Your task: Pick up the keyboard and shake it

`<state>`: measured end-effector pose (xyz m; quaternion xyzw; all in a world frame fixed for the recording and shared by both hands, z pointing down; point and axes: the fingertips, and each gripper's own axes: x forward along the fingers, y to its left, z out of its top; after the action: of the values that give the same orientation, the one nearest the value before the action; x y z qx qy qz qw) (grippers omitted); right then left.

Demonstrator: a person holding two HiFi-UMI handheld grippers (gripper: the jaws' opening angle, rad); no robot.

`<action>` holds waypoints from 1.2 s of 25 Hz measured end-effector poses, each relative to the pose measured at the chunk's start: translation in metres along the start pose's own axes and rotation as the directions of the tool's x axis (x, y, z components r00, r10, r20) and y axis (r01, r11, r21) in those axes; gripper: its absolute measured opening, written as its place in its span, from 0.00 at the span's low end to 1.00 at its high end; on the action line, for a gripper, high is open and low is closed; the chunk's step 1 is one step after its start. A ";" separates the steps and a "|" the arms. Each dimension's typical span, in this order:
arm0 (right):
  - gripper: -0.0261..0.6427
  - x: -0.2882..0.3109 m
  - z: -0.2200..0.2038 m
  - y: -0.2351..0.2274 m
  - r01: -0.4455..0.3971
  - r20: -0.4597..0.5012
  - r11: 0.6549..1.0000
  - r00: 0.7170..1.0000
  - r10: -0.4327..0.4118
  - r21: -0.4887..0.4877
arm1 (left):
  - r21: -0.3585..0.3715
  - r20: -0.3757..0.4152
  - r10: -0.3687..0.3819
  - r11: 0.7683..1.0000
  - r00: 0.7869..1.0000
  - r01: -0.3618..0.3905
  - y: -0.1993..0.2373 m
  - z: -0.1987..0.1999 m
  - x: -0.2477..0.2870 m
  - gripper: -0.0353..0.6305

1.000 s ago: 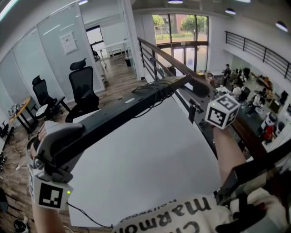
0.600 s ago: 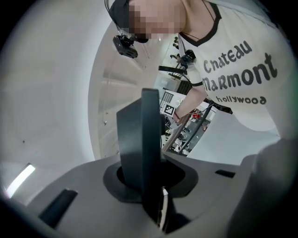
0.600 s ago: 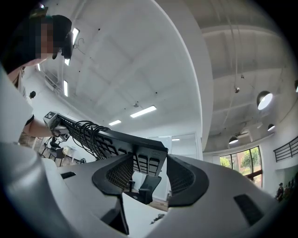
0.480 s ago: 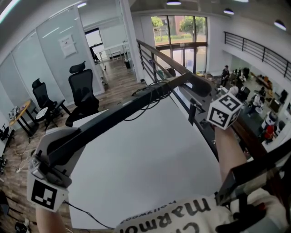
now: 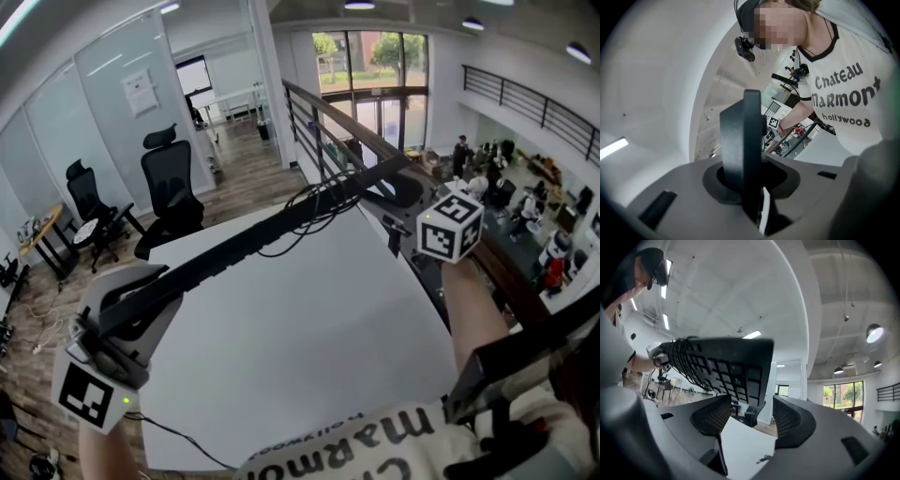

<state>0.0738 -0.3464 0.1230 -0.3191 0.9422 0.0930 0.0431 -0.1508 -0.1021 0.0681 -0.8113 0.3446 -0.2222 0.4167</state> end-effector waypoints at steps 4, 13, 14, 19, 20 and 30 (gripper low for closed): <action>0.46 0.003 -0.008 0.005 -0.003 -0.040 1.000 0.999 0.002 -0.028 | -0.043 0.028 -0.009 0.999 1.000 0.010 0.002 0.005 0.001 0.20; 0.45 0.001 0.030 0.006 0.082 0.001 0.994 0.997 -0.082 -0.070 | 0.073 -0.002 0.069 0.995 0.998 -0.069 0.023 -0.013 -0.005 0.27; 0.45 0.001 0.034 0.006 0.095 0.001 0.992 0.995 -0.095 -0.085 | 0.101 -0.027 0.090 0.991 0.996 -0.087 0.028 -0.019 -0.004 0.27; 0.45 0.002 0.038 0.008 0.133 -0.028 0.983 0.990 -0.137 -0.123 | 0.091 -0.072 0.138 0.987 0.988 -0.132 0.034 -0.037 -0.006 0.31; 0.45 0.000 0.039 0.009 0.137 -0.026 0.982 0.990 -0.142 -0.130 | 0.097 -0.068 0.141 0.986 0.988 -0.134 0.033 -0.036 -0.007 0.31; 0.45 0.003 0.032 0.015 0.140 -0.012 0.986 0.990 -0.142 -0.089 | 0.121 -0.079 0.148 0.983 0.986 -0.138 0.030 -0.040 -0.010 0.33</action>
<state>0.0632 -0.3300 0.0934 -0.3873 0.9126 0.1280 0.0268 -0.1944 -0.1277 0.0648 -0.7485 0.4065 -0.2465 0.4623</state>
